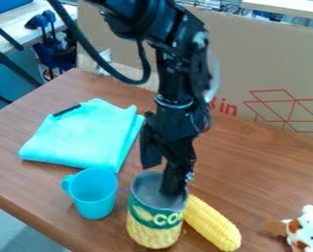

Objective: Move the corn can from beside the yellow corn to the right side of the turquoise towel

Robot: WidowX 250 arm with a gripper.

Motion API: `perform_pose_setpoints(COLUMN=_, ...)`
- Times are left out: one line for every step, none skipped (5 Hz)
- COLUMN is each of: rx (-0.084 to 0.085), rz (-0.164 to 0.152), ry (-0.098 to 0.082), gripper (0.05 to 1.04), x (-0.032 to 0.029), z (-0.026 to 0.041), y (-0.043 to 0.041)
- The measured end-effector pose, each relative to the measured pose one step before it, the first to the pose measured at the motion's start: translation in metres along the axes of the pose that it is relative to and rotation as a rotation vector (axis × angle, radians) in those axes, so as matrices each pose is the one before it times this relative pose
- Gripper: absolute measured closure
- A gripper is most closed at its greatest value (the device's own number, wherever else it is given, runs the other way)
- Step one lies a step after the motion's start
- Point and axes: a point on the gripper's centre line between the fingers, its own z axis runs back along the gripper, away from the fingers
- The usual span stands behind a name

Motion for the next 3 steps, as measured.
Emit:
perform_pose_setpoints(rx=0.0016, rz=0.0579, ry=0.0022, gripper=0.082, x=0.00918, z=0.00128, y=0.04011)
perform_pose_setpoints(rx=0.0407, rz=-0.0266, ry=0.0177, gripper=0.082, x=0.00915, z=0.00464, y=0.01988)
perform_pose_setpoints(rx=0.0492, rz=-0.0188, ry=-0.0126, gripper=0.082, x=0.00361, z=0.00786, y=0.00995)
